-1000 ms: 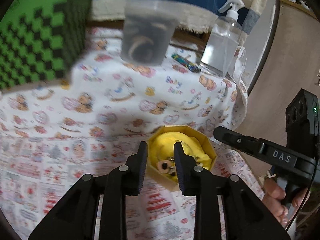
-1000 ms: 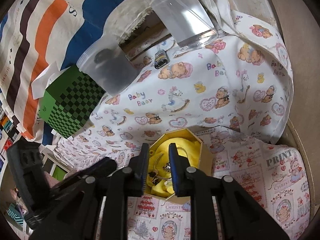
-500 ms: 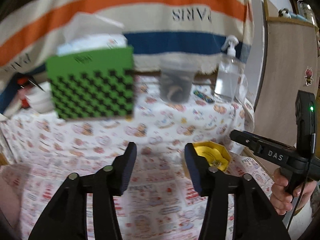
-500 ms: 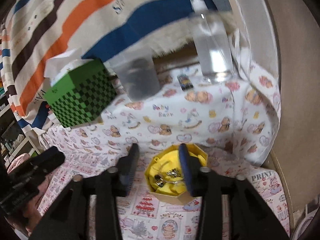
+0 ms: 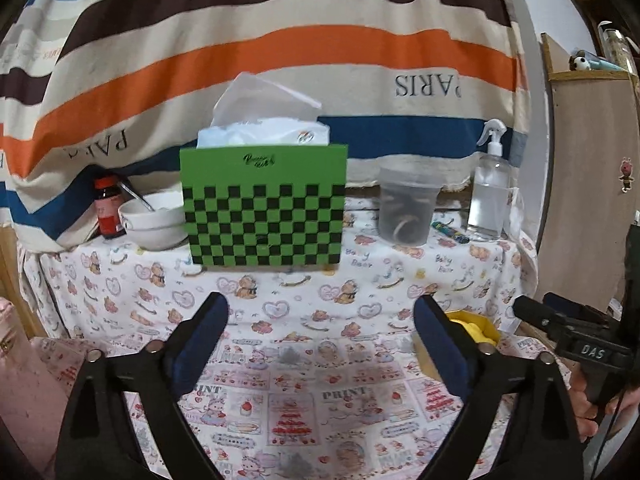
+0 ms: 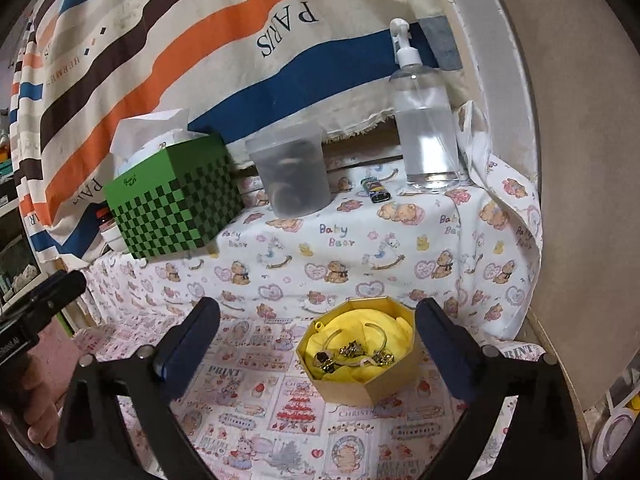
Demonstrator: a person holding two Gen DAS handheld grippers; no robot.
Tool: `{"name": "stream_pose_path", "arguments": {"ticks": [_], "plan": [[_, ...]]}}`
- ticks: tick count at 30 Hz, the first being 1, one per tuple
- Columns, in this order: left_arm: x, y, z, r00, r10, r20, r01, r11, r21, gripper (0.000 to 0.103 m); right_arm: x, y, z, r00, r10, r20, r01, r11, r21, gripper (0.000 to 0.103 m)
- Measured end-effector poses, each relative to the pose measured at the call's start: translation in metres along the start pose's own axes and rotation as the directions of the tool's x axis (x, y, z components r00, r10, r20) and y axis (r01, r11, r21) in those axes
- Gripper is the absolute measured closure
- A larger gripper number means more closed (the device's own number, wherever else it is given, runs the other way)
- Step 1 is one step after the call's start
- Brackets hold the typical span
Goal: Organize jewelry
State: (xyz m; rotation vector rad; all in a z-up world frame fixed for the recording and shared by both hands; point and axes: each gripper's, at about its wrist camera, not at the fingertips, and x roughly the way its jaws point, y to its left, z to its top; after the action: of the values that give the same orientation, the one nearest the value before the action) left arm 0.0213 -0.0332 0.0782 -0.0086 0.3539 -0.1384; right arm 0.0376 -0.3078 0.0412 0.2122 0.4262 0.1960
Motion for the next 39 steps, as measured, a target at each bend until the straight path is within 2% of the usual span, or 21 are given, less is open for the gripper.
{"name": "stream_pose_path", "arguments": {"ticks": [6, 10, 14, 16, 19, 23, 29, 33, 39], "plan": [[0.021, 0.017, -0.025, 0.999, 0.037, -0.014, -0.037, 0.999, -0.009, 0.006, 0.017, 0.005, -0.012, 0.999, 0.008, -0.049, -0.009, 1.000, -0.026, 0.002], [0.034, 0.022, -0.037, 0.997, 0.056, -0.056, -0.054, 0.998, 0.024, 0.006, 0.021, 0.023, -0.024, 0.999, -0.035, -0.022, 0.032, 0.992, -0.119, 0.000], [0.033, 0.030, -0.042, 0.999, 0.038, -0.034, -0.038, 0.999, -0.017, 0.006, 0.020, 0.037, -0.036, 0.999, -0.042, 0.021, 0.045, 0.984, -0.175, 0.000], [0.030, 0.034, -0.044, 0.999, 0.034, -0.014, -0.035, 0.999, -0.033, 0.005, 0.016, 0.039, -0.041, 0.995, -0.072, 0.075, 0.083, 0.983, -0.163, 0.000], [0.031, 0.036, -0.048, 1.000, 0.020, -0.006, -0.020, 0.998, -0.058, 0.004, 0.016, 0.037, -0.041, 0.993, -0.082, 0.085, 0.094, 0.984, -0.149, 0.000], [0.037, 0.032, -0.054, 0.999, 0.041, -0.021, -0.042, 0.999, -0.035, 0.004, 0.019, 0.032, -0.042, 0.994, -0.084, 0.075, 0.093, 0.988, -0.120, 0.000], [0.045, 0.033, -0.063, 0.998, 0.027, -0.059, -0.032, 0.997, -0.076, 0.004, 0.023, 0.034, -0.046, 0.988, -0.131, 0.087, 0.143, 0.978, -0.150, 0.000], [0.053, 0.027, -0.070, 0.995, 0.047, -0.093, -0.052, 0.997, -0.056, 0.004, 0.022, 0.030, -0.045, 0.986, -0.140, 0.087, 0.150, 0.980, -0.128, 0.000], [0.047, 0.022, -0.070, 0.996, 0.070, -0.059, -0.072, 0.997, -0.025, 0.002, 0.024, 0.029, -0.045, 0.987, -0.147, 0.071, 0.155, 0.981, -0.120, 0.000]]}}
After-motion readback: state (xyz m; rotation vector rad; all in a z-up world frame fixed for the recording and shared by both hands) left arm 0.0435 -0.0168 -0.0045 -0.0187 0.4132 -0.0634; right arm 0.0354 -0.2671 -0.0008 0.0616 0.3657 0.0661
